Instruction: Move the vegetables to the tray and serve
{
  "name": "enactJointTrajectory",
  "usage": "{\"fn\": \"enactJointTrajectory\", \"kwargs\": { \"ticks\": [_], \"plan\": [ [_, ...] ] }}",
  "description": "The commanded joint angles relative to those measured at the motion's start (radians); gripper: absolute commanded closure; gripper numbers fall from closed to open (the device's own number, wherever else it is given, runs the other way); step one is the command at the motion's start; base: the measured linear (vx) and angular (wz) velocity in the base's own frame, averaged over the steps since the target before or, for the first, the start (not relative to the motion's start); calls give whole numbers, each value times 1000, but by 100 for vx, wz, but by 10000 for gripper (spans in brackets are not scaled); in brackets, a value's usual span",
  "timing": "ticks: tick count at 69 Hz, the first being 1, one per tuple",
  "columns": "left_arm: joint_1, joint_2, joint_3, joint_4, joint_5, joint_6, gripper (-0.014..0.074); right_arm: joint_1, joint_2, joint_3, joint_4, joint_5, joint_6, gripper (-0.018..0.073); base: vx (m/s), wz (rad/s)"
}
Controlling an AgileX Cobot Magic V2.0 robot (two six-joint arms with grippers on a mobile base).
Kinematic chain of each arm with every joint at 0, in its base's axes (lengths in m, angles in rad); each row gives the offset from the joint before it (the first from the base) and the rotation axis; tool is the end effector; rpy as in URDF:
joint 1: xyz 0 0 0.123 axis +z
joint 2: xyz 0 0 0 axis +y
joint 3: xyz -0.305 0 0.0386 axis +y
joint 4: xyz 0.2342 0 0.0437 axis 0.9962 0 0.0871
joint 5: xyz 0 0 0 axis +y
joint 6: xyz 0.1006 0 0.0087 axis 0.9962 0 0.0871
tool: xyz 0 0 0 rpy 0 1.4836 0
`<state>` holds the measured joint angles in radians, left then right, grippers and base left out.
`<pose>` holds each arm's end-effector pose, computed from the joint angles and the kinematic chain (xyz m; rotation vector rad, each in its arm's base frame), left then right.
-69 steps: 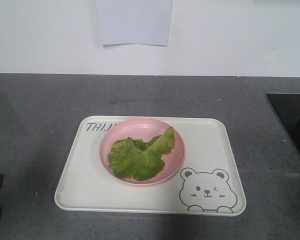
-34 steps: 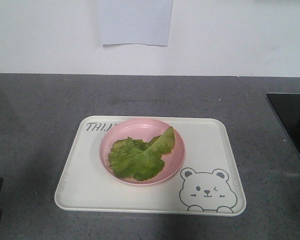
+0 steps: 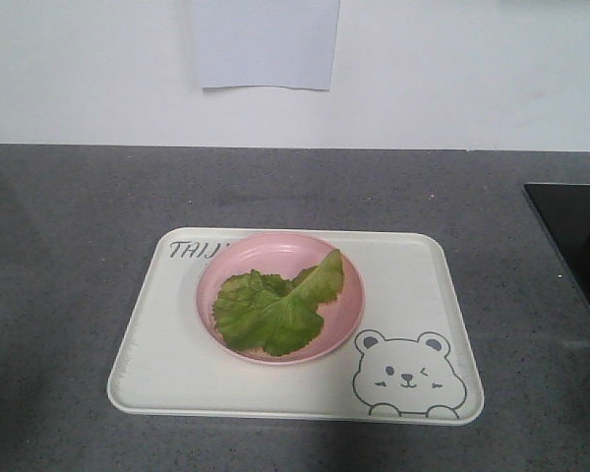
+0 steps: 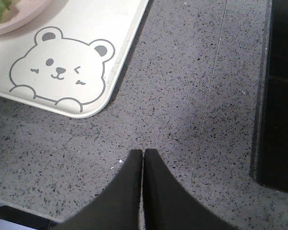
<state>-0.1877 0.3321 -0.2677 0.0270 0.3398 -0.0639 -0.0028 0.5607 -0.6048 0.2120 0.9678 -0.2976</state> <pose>0.0559 -0.0097 0.2559 0.1348 1.8855 -0.1461 0.0617 0.0173 0.2987 -0.2872 2.3666 0.1240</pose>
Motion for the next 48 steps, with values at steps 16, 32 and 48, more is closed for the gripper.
{"fn": "enactJointTrajectory", "kwargs": {
  "ticks": [16, 32, 48],
  "plan": [
    [96, -288, 279, -42, -308, -13, 603, 2, 3, -27, 7, -52, -10, 569, 0, 0],
    [112, -359, 322, -52, -322, -13, 603, 2, 3, -27, 8, -50, -10, 569, 0, 0],
    [112, -359, 322, -42, -340, -8, 603, 2, 3, -27, 12, -50, -10, 569, 0, 0]
  ]
}}
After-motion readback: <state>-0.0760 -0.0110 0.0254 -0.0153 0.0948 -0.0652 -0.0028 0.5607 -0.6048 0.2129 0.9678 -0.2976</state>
